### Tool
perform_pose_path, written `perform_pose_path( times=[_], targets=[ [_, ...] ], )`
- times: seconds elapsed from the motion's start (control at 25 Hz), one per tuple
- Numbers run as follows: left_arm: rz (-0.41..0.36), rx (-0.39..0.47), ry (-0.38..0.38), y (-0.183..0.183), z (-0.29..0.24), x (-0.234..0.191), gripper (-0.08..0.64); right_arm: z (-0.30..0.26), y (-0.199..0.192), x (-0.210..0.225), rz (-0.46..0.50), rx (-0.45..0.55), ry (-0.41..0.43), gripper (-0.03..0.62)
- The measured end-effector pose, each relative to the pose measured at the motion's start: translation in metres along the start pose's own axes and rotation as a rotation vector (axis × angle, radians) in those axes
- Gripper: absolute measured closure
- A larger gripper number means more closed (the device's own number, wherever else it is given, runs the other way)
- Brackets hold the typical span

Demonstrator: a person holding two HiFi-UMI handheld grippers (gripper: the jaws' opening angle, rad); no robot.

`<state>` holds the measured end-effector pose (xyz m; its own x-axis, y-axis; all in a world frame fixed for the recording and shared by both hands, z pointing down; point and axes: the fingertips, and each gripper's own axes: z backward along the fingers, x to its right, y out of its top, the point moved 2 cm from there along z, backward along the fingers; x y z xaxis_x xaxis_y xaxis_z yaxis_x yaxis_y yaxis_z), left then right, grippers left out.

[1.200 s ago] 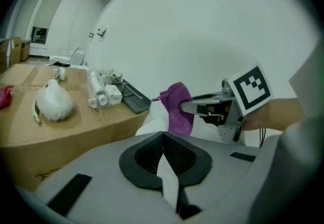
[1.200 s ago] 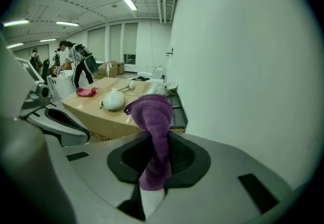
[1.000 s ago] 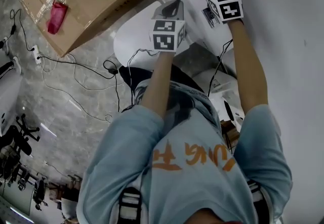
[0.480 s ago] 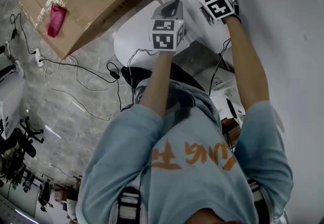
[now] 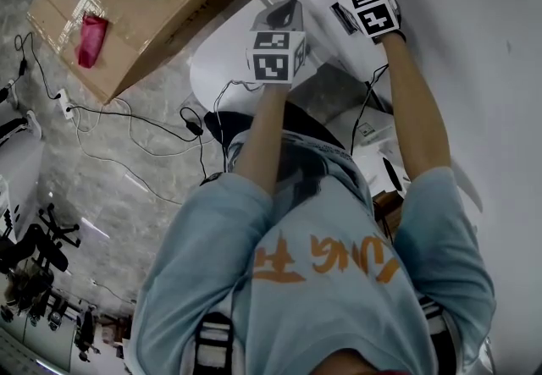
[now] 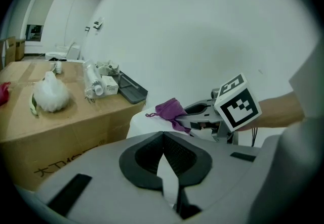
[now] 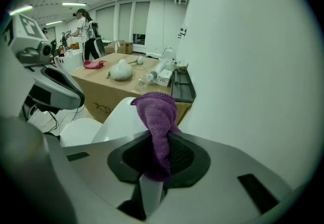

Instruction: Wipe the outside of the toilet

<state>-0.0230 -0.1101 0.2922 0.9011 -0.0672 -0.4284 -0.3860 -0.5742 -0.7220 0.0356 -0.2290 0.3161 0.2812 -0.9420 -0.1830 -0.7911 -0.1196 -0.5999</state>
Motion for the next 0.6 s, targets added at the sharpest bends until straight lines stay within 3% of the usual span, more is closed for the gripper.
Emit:
perform_pose_path(
  times=[0.6],
  targets=[
    [-0.037, -0.039, -0.050, -0.004, 0.003, 0.012, 0.537, 0.035, -0.043, 0.003, -0.121, 0.016, -0.101, 0.511]
  ],
)
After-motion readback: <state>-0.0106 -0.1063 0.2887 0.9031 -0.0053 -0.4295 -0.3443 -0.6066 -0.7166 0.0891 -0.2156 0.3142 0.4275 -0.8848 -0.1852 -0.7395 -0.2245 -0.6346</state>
